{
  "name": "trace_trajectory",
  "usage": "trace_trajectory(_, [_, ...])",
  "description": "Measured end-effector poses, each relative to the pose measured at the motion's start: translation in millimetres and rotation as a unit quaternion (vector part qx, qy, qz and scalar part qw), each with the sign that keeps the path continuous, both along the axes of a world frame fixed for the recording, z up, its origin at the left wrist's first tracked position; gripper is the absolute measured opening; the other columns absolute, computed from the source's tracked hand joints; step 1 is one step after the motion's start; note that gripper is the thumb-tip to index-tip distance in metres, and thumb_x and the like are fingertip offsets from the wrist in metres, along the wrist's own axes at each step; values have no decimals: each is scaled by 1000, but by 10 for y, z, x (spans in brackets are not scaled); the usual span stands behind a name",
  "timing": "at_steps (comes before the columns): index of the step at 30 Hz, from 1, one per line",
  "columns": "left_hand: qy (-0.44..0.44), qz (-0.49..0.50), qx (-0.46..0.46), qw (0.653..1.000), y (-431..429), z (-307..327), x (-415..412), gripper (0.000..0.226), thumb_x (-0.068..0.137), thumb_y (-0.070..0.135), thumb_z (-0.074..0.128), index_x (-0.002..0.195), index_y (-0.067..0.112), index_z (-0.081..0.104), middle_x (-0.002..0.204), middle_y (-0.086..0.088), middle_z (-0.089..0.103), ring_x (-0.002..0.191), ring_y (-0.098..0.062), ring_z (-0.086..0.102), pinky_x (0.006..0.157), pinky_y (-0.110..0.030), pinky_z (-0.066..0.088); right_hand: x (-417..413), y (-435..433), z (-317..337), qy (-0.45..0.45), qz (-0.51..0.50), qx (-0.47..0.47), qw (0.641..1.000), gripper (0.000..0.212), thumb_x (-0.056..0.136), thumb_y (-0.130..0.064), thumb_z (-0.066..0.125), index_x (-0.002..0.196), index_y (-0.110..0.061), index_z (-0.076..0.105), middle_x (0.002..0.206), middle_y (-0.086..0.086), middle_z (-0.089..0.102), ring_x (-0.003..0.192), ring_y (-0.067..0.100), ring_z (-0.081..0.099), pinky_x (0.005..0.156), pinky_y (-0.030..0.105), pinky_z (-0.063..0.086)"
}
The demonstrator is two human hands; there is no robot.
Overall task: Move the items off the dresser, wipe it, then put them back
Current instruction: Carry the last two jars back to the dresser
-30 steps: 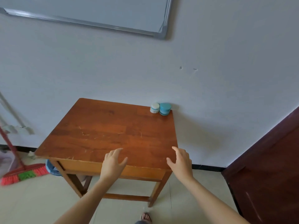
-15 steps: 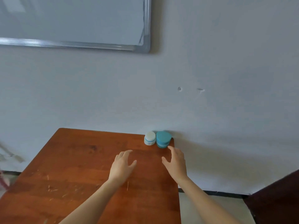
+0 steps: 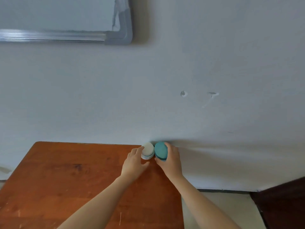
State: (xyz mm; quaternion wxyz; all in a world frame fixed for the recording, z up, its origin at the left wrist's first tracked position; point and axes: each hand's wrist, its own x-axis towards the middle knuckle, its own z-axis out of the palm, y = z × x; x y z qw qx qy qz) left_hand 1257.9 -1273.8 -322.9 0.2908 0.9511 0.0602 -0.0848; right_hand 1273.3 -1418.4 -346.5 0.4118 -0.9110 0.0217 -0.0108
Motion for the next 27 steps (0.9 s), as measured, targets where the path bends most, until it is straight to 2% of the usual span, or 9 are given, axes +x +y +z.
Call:
trace_trajectory(4, [2, -17, 1, 1000, -55, -104, 159, 69, 82, 32, 63, 141, 22, 28, 138, 0, 37, 124, -20, 38, 93, -30, 42, 48, 24, 2, 23, -20, 27, 999, 62, 72, -26, 73, 126, -19, 44, 119, 3, 46, 111, 17, 45, 83, 21, 39])
trace_trajectory(9, [-5, -51, 8, 999, -57, -189, 271, 74, 82, 31, 63, 143, 21, 22, 138, -3, 39, 123, -25, 38, 98, -34, 39, -195, -25, 51, 35, -65, 5, 997, 59, 72, -26, 72, 124, -23, 45, 115, -3, 45, 106, 14, 48, 79, 18, 39])
trace_trajectory(14, [-46, -86, -63, 993, 34, -168, 316, 56, 84, 33, 62, 133, 21, 40, 130, -5, 50, 117, -26, 46, 96, -37, 40, -644, -105, 175, 36, -143, -24, 989, 61, 70, -24, 75, 124, -23, 45, 113, -7, 42, 106, 12, 48, 84, 20, 42])
trace_trajectory(20, [-89, -252, -138, 954, 133, 61, -75, 63, 80, 28, 67, 136, 20, 40, 132, -2, 49, 119, -22, 43, 96, -33, 40, -1226, 148, 351, 14, -296, -32, 955, 63, 69, -25, 76, 124, -21, 45, 111, -9, 42, 100, 6, 42, 82, 17, 36])
trace_trajectory(27, [-50, -358, -159, 919, 286, 147, -688, 64, 80, 27, 67, 137, 24, 37, 133, -1, 47, 119, -19, 42, 94, -28, 38, -2085, 534, 463, 23, -389, -5, 921, 64, 69, -22, 77, 124, -21, 44, 110, -9, 42, 100, 7, 44, 84, 17, 38])
